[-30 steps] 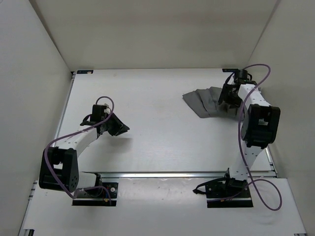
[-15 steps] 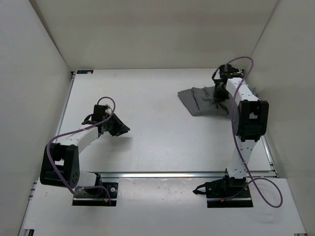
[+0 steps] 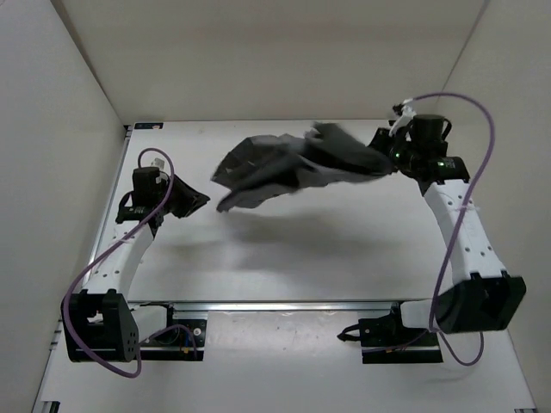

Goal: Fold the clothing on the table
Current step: Move the skirt to the center of the board, then flatten the skirt out

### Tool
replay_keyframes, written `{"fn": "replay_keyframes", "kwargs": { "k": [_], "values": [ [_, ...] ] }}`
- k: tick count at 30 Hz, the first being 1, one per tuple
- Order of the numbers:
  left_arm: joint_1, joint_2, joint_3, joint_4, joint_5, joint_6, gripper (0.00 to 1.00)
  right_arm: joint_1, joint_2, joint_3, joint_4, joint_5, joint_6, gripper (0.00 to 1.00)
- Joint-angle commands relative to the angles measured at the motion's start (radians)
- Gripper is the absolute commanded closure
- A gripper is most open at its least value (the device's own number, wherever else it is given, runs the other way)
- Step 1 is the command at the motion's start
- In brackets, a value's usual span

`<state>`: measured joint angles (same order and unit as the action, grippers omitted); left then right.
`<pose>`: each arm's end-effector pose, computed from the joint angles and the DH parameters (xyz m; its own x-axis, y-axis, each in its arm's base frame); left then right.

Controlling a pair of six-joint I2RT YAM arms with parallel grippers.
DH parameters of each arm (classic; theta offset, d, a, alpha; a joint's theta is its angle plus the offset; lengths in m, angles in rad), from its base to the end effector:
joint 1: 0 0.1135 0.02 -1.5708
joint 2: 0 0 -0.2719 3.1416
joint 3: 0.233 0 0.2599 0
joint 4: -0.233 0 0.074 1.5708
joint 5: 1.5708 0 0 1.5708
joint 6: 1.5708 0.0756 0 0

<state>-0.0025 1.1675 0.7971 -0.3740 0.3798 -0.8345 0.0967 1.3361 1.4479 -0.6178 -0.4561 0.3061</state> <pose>0.2767 -0.0287 0.2303 -0.6588 -0.6865 -0.3078 -0.3173 0.6245 -0.7137 0.3207 0.0646 0.3970 -0.6017 0.2135 -0.7697 -0.3029 0.8307 0.4671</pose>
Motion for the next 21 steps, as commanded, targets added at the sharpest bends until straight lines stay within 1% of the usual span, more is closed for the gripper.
{"fn": "replay_keyframes", "kwargs": {
  "k": [1,2,3,4,5,6,7,8,9,10,12,13,15,16,17,18,19,21],
  "values": [
    [-0.011,-0.014,0.045,-0.054,0.019,0.034,0.69,-0.060,0.095,-0.206,-0.037,-0.046,0.002,0.75],
    [-0.022,-0.011,0.036,-0.049,0.018,0.044,0.68,-0.077,0.107,-0.224,-0.087,-0.020,-0.002,0.69],
    [-0.030,-0.005,0.031,-0.060,0.025,0.058,0.66,-0.095,0.121,-0.262,-0.109,-0.012,-0.015,0.60],
    [-0.030,-0.002,0.016,-0.066,0.018,0.052,0.65,-0.095,0.120,-0.297,-0.134,0.038,-0.016,0.55],
    [-0.043,-0.005,0.005,-0.075,0.015,0.061,0.65,-0.121,0.118,-0.323,-0.138,0.090,-0.015,0.53],
    [-0.054,-0.003,-0.002,-0.074,0.013,0.064,0.63,-0.120,0.109,-0.334,-0.146,0.120,-0.024,0.52],
    [-0.068,0.000,-0.015,-0.085,0.002,0.075,0.61,-0.114,0.097,-0.349,-0.149,0.191,-0.018,0.49],
    [-0.085,0.000,-0.024,-0.092,-0.004,0.075,0.59,-0.108,0.089,-0.356,-0.163,0.264,-0.022,0.49],
    [-0.112,-0.003,-0.032,-0.106,-0.021,0.081,0.58,-0.103,0.078,-0.366,-0.171,0.333,-0.019,0.49],
    [-0.134,-0.012,-0.051,-0.112,-0.031,0.086,0.58,-0.103,0.065,-0.376,-0.172,0.367,-0.013,0.44],
    [-0.226,-0.031,-0.091,-0.095,-0.068,0.060,0.55,-0.104,0.057,-0.388,-0.184,0.430,-0.009,0.44],
    [-0.243,-0.043,-0.123,-0.091,-0.076,0.046,0.54,-0.104,0.060,-0.397,-0.198,0.418,-0.010,0.43],
    [-0.338,-0.046,-0.165,-0.060,-0.094,-0.001,0.54,-0.106,0.045,-0.419,-0.198,0.343,-0.003,0.42],
    [-0.378,-0.043,-0.186,-0.031,-0.108,-0.020,0.53,-0.068,0.028,-0.440,-0.175,0.321,-0.008,0.42],
    [-0.399,-0.029,-0.188,-0.026,-0.113,-0.025,0.53,-0.049,0.025,-0.473,-0.168,0.292,-0.009,0.42],
    [-0.434,-0.017,-0.182,-0.035,-0.127,-0.018,0.52,-0.004,0.018,-0.477,-0.160,0.289,0.001,0.42],
    [-0.471,-0.002,-0.171,-0.052,-0.143,-0.014,0.51,0.023,0.015,-0.500,-0.158,0.293,0.014,0.42],
    [-0.511,0.012,-0.164,-0.098,-0.163,0.009,0.49,0.101,0.018,-0.530,-0.171,0.324,0.037,0.41]
  ]
}}
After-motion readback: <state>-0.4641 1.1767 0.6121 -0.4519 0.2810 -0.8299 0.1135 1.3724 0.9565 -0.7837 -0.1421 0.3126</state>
